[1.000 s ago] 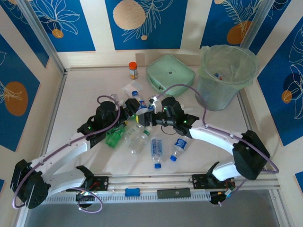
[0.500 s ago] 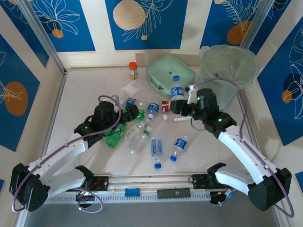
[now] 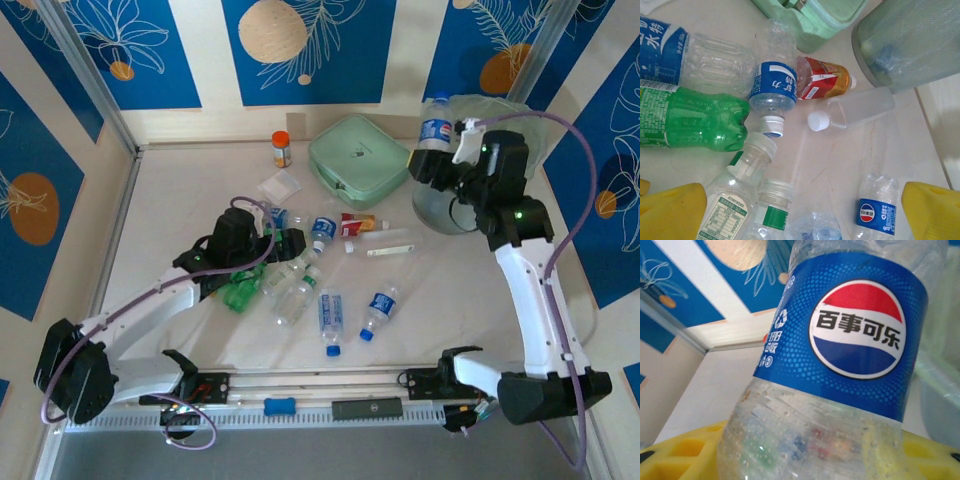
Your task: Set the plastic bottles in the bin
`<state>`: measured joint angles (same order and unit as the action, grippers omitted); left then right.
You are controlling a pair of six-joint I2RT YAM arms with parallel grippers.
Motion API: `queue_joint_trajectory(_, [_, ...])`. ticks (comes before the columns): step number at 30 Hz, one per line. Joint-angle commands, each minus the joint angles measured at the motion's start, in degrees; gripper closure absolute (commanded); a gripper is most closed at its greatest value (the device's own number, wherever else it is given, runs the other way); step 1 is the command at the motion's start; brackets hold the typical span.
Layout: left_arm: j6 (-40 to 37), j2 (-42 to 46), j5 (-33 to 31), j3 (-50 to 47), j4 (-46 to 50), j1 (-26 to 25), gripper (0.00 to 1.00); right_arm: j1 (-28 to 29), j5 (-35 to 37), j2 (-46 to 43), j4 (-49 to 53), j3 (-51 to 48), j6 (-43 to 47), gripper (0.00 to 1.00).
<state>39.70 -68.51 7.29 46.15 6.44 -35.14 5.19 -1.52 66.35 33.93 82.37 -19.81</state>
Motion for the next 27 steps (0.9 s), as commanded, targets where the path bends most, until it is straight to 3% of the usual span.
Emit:
queue_joint_trajectory(1, [-2.2, -1.6, 1.9, -0.5, -3.0, 0.3, 0.01, -4.3, -2.7, 2.1, 1.2, 5.1, 1.4, 0.52])
queue_joint_trajectory(13, [-1.4, -4.8, -0.8, -3.5, -12.3, 0.2, 0.01, -19.5, -9.6, 15.8, -4.1, 9.1, -9.1, 0.52])
queue_joint_trajectory(18, [-1.8, -5.3, -1.7, -4.8, -13.9, 0.3, 0.01, -21.6, -13.0, 23.4, -2.4, 14.1, -11.6, 0.51])
queue_joint_trajectory(27, [-2.9, -6.5, -3.1, -5.8, -12.2, 0.5, 0.01, -21.6, -12.5, 31.2, -0.6, 18.5, -13.7, 0.46])
